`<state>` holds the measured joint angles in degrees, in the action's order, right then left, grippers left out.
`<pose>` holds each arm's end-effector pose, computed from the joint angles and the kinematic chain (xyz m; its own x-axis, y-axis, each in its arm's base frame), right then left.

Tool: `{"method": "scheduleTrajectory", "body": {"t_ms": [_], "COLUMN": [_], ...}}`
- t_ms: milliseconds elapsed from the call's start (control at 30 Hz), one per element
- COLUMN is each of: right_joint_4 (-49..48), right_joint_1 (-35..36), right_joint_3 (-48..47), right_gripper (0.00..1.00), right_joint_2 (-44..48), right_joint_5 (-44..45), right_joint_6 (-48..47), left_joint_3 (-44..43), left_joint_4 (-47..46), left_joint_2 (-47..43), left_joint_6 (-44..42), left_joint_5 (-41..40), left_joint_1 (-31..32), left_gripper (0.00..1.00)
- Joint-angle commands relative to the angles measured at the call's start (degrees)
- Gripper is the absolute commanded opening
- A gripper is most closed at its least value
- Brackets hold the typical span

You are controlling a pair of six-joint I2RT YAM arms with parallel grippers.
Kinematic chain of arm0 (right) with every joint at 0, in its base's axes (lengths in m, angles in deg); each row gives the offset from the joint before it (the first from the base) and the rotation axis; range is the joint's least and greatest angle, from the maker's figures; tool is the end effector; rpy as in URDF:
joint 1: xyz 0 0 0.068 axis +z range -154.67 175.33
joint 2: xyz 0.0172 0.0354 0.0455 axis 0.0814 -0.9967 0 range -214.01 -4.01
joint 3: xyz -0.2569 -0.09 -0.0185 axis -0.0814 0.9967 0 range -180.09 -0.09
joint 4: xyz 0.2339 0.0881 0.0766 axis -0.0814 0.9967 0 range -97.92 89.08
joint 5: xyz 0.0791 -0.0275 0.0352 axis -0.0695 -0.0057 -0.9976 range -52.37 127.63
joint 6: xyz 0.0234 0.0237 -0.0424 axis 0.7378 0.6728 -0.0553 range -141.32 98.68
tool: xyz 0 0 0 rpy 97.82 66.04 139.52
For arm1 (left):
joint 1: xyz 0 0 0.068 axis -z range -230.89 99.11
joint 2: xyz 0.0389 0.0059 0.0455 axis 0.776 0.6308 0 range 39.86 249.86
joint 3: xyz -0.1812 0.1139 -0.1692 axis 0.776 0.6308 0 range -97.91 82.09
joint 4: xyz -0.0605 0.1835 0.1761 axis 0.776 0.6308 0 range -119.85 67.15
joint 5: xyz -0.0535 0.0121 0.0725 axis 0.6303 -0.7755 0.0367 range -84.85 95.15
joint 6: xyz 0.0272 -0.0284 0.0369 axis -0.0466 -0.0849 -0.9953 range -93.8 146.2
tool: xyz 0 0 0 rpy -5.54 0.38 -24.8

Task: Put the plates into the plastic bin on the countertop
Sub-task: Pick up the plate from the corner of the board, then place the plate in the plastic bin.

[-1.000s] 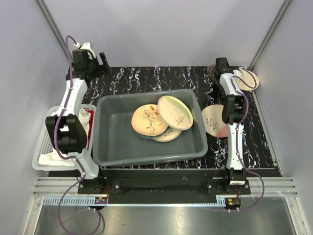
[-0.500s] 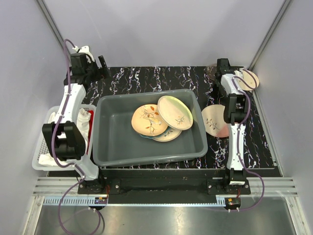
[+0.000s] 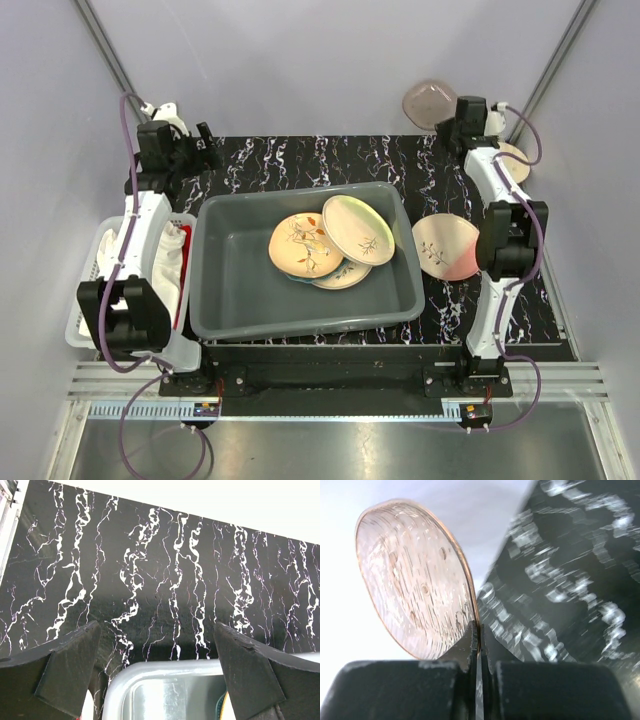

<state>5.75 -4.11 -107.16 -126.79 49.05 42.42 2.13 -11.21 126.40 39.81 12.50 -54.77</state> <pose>0.5098 -0.0020 0.2735 -0.0709 0.8784 -0.4727 0.5120 0.4387 0.7385 0.3526 0.0194 0.3619 -0.4245 -0.2626 -0.8665 -0.0528 0.9626 -0.2658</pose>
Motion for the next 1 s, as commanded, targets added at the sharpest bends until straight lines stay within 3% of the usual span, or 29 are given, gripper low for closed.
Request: {"method": "scheduleTrajectory", "body": {"t_ms": [0,167,433,600,967], "right_joint_4": [-5.7,-2.3,17.8,36.0,52.2], "right_joint_1": [3.8,7.8,17.7,23.2,32.9], "right_joint_3": [2.8,1.5,-3.0,-9.5,-11.5], "right_gripper": [0.00,0.00,0.00,0.00,0.00], "right_joint_2": [8.2,10.9,13.8,13.0,12.8], "right_joint_5": [-11.1,-27.2,-43.1,-44.7,-40.0], "right_joint_6": [-12.6,-25.4,-39.9,-47.3,-52.8], "left_joint_3": [1.7,3.0,5.4,6.8,9.6], "left_joint_4": [-4.4,-5.9,-6.9,-6.9,-6.5], "left_joint_2": [-3.5,-4.2,-5.9,-7.1,-9.5], "left_joint_6": [0.8,2.2,3.4,3.1,1.7], "left_joint_5": [1.3,2.4,3.1,2.7,1.4], "left_joint_1": [-0.2,-0.3,0.7,2.4,6.3], "left_gripper": [0.99,0.99,0.99,0.99,0.99]}}
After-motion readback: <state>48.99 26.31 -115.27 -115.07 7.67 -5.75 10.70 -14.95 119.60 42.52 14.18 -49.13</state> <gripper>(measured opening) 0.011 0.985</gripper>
